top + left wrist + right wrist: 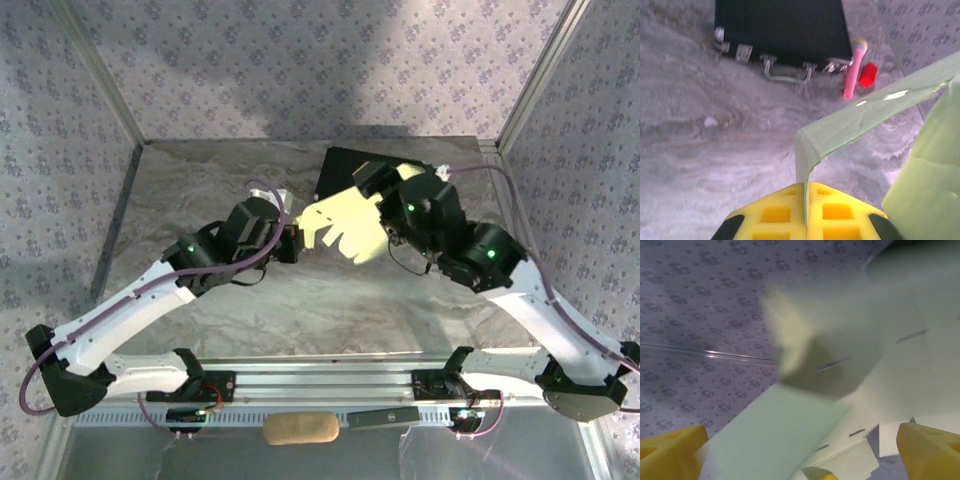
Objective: Fold the paper box
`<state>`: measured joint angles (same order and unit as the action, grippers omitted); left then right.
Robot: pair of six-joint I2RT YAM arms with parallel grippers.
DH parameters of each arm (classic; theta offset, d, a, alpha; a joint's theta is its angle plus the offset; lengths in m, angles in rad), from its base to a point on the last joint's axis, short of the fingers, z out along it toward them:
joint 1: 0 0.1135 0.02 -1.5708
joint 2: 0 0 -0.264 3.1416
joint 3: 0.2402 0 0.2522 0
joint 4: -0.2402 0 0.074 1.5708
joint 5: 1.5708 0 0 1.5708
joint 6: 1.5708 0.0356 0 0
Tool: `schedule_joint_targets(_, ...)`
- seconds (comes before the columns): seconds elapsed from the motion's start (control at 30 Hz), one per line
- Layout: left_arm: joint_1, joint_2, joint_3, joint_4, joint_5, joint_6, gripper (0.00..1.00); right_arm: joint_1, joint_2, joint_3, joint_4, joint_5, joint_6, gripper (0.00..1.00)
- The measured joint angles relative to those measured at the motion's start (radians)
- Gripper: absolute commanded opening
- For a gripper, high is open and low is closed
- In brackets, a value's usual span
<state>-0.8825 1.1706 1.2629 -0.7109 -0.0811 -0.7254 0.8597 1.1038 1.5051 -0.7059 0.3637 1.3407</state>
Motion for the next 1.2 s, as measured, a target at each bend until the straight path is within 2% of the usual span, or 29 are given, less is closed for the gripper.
schedule_joint_targets(0.2, 0.118, 0.039, -0.07, -0.108, 0.119, -0.009, 0.0, 0.0, -0.013, -0.051, -0.008, -0.018, -0.026, 0.99)
schedule_joint_targets(0.53, 0.24, 0.188, -0.179, -0.13, 0.109, 0.036, 0.0, 0.002, 0.053, -0.292, 0.071, -0.077, -0.021, 0.97)
schedule_joint_targets(0.87, 0.225, 0.253, -0.18, -0.038, 0.029, 0.195, 0.0, 0.005, 0.053, -0.513, 0.275, -0.108, -0.017, 0.93)
schedule_joint_targets(1.03, 0.189, 0.288, -0.183, -0.027, -0.015, 0.293, 0.0, -0.003, 0.058, -0.572, 0.362, -0.13, 0.0, 0.92)
schedule_joint_targets(1.2, 0.116, 0.358, -0.223, -0.011, -0.085, 0.357, 0.0, -0.004, 0.058, -0.624, 0.426, -0.144, 0.018, 0.92)
